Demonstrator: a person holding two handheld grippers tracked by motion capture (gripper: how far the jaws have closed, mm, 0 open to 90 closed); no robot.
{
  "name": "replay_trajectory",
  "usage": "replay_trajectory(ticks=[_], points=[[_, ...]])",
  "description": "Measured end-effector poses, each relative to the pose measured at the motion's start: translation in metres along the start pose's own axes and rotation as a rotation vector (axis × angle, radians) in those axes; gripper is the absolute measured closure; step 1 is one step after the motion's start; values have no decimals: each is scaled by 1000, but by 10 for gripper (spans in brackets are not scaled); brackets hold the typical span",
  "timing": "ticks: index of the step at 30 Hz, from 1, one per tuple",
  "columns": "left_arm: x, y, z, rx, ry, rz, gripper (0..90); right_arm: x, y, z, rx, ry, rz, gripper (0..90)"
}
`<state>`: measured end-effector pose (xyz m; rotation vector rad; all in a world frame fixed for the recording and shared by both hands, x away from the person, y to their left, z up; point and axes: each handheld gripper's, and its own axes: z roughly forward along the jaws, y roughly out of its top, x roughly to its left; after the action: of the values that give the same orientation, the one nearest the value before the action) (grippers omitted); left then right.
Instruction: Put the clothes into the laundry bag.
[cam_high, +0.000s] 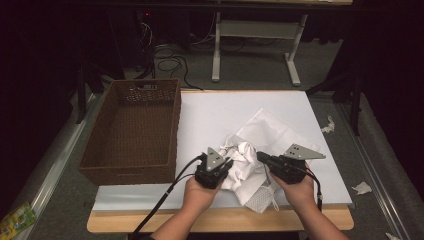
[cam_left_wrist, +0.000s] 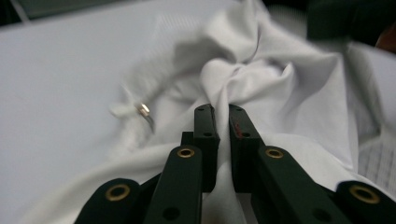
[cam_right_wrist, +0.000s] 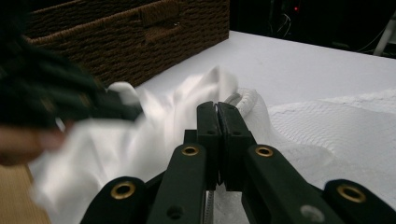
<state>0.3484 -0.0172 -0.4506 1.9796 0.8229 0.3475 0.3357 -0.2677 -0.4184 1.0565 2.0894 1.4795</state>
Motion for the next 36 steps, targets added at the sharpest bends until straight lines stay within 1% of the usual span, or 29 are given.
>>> replay_trajectory(ticks=[1, 2, 4, 6, 8, 10, 11, 14, 16, 17, 18, 19, 20, 21, 22, 23, 24, 26, 27, 28, 29, 30, 31, 32, 33, 34, 35, 36], points=[[-2, -5, 7, 30, -10, -3, 828, 0, 0, -1, 2, 1, 0, 893], [-4, -9, 12, 39, -11, -6, 811, -1, 0, -2, -5, 1, -4, 893], [-5, -13, 14, 33, -18, -11, 769, 0, 1, -2, -6, -1, -7, 893], [-3, -15, 10, -2, -25, -45, 713, 0, 0, -3, -2, -1, -10, 893], [-1, -15, 2, -46, -21, -63, 632, 1, 0, -3, -2, -1, -11, 893], [0, -11, -4, -108, -9, -98, 538, 1, 0, -2, 1, 3, -11, 893], [0, -7, -7, -141, -6, -108, 500, 1, 0, -2, 0, 3, -12, 893], [-4, 5, -8, -194, -9, -96, 418, 3, 0, -1, 8, 3, -11, 893], [-7, 15, -3, -208, -22, -94, 413, 3, 0, -1, 6, 2, -12, 893], [-9, 19, 2, -199, -21, -87, 419, 3, 0, -1, 5, 2, -13, 893], [-9, 23, 7, -180, -23, -70, 457, 3, 0, -1, 5, 3, -12, 893], [-9, 26, 14, -147, -18, -64, 546, 3, 0, -1, 6, 3, -12, 893], [-8, 28, 22, -105, -27, -82, 625, 3, 0, -1, 7, 4, -12, 893], [-7, 28, 29, -76, -40, -89, 688, 2, 0, -1, 2, 3, -11, 893], [-9, 28, 35, -56, -37, -74, 780, 1, 0, -2, 0, 1, -13, 893], [-12, 27, 39, -42, -40, -61, 825, 1, 0, -2, -5, 1, -6, 893], [-14, 27, 44, -25, -47, -51, 844, 0, 1, -3, -6, -1, -4, 893], [-17, 27, 54, 9, -31, -37, 844, -1, 1, -3, -13, 7, 5, 894], [-17, 27, 58, 17, -22, -39, 839, -1, 2, -3, -19, 18, 8, 894], [-15, 28, 60, 14, -13, -56, 828, 0, 3, -4, -22, 18, 9, 894], [-13, 29, 61, 8, -9, -77, 802, 1, 4, -4, -26, 19, -2, 894], [-12, 29, 59, 1, -10, -89, 763, 2, 5, -4, -28, 21, -8, 894], [-11, 29, 55, -18, -13, -84, 731, 2, 4, -5, -26, 20, -10, 893], [-11, 28, 49, -43, -11, -72, 680, 1, 4, -5, -26, 19, -11, 894], [-11, 28, 49, -43, -11, -72, 625, 1, 4, -5, -26, 19, -11, 894], [-12, 24, 34, -92, 7, -50, 554, -2, 3, -7, -27, 16, -2, 893], [-13, 20, 26, -121, 9, -48, 491, -3, 3, -8, -27, 16, 2, 894], [-14, 16, 20, -152, -4, -48, 418, -4, 3, -9, -28, 13, 11, 893]])
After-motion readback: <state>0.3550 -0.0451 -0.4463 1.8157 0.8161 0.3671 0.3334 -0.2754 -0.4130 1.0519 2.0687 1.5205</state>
